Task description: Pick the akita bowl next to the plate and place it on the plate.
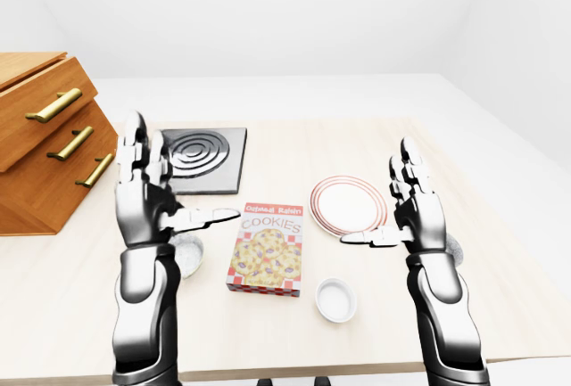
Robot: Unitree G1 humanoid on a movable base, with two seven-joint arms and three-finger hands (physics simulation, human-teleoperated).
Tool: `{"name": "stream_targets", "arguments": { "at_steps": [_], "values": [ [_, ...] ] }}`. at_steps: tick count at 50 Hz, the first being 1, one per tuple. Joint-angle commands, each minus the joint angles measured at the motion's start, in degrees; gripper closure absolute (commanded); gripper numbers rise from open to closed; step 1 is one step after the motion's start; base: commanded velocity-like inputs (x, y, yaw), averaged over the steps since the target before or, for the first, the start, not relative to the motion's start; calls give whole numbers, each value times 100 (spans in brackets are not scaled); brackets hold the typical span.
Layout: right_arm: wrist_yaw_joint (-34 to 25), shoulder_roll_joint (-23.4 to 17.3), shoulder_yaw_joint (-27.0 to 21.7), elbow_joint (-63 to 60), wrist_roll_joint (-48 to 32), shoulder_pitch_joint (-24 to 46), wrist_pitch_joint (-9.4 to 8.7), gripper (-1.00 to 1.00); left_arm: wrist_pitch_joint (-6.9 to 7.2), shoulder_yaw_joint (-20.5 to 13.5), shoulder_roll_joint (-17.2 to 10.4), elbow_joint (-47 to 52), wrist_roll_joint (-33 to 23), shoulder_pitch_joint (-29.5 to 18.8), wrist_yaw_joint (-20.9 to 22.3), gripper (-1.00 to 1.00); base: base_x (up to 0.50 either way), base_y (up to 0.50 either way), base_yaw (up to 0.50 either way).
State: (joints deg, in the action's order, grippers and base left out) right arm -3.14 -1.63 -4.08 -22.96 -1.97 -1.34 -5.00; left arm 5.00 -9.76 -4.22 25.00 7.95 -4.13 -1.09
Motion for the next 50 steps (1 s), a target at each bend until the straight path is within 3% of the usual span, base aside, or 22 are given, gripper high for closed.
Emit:
{"name": "stream_targets", "arguments": {
  "at_steps": [1,5,8,11,15,20,21,26,34,46,50],
  "values": [
    [7,1,0,37,-1,-18,0,-100,0,-871,-520,1223,661,-632,-235,-100,0,0,0],
    [7,1,1,38,-3,-19,0,-100,0,-1269,-800,1403,1042,-839,-396,-100,0,0,0],
    [10,1,-4,-15,0,-11,0,-100,0,-1718,-1172,1420,1475,-1089,-591,-100,0,0,0],
    [10,3,-1,-28,4,-10,0,-100,0,-2159,-1657,1530,2061,-1409,-944,-100,0,0,0],
    [18,3,-11,-43,16,1,0,-100,0,-2990,-2670,1301,3074,-1814,-1476,-100,0,0,0],
    [18,2,-4,-35,12,-10,0,-100,0,-3380,-3467,887,3836,-1693,-1875,-100,0,0,0],
    [17,4,-3,-58,15,-18,0,-100,0,-3593,-3739,697,3979,-1703,-1918,-100,0,0,0],
    [12,8,12,-65,8,-25,0,-100,0,-4208,-4493,-1,4372,-1400,-1958,-100,0,0,0],
    [16,10,14,-51,6,-20,0,-100,0,-4968,-5003,-736,4440,-910,-1746,-100,0,0,0],
    [15,15,30,-22,3,-44,0,-100,0,-6075,-5027,-2551,3256,-97,-594,-100,0,0,0],
    [13,15,34,-6,1,-39,0,-100,0,-6203,-5038,-3130,3056,51,-374,-100,0,0,0]
  ]
}}
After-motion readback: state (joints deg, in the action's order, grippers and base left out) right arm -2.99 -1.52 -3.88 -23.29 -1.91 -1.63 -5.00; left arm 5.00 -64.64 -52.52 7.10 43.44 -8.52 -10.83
